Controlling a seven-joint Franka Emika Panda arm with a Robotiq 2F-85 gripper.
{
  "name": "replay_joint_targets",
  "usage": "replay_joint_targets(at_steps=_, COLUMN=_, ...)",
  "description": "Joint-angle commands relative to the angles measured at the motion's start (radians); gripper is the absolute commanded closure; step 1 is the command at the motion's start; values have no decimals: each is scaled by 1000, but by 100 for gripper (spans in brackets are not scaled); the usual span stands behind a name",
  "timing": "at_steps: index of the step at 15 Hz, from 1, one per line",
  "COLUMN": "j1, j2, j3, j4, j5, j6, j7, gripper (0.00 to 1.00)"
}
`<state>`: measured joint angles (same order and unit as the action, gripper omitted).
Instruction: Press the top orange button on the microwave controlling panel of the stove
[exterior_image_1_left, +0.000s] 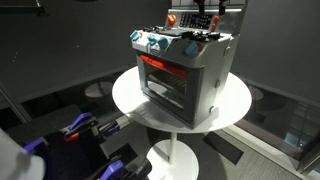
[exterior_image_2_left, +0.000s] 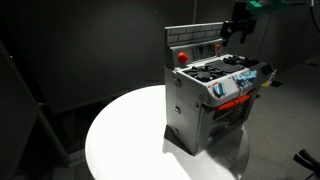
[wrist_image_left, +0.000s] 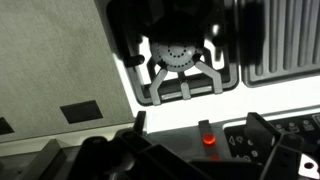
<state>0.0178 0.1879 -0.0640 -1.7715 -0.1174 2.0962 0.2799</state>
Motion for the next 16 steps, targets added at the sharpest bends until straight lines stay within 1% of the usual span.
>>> replay_joint_targets(at_steps=1, j1=-22, j2=-110, j3=23, j4=-91, j5=94, j6=-98, j7=-137, gripper=0)
replay_joint_targets(at_steps=5, j1=-19, j2=-198, j3=23, j4=-161, j5=138, j6=-245, j7=-200, gripper=0)
replay_joint_targets(at_steps=9, j1=-11, j2=-288, j3=32, j4=-237, j5=123, j6=-335, j7=-219, gripper=0)
replay_joint_targets(at_steps=13, j1=-5, j2=-391, j3=54, j4=-337, j5=109, j6=-341, j7=-209, gripper=0)
replay_joint_targets(at_steps=16, j1=-3, j2=-461, j3=69, j4=-407, j5=110, j6=-321, j7=-201, gripper=0)
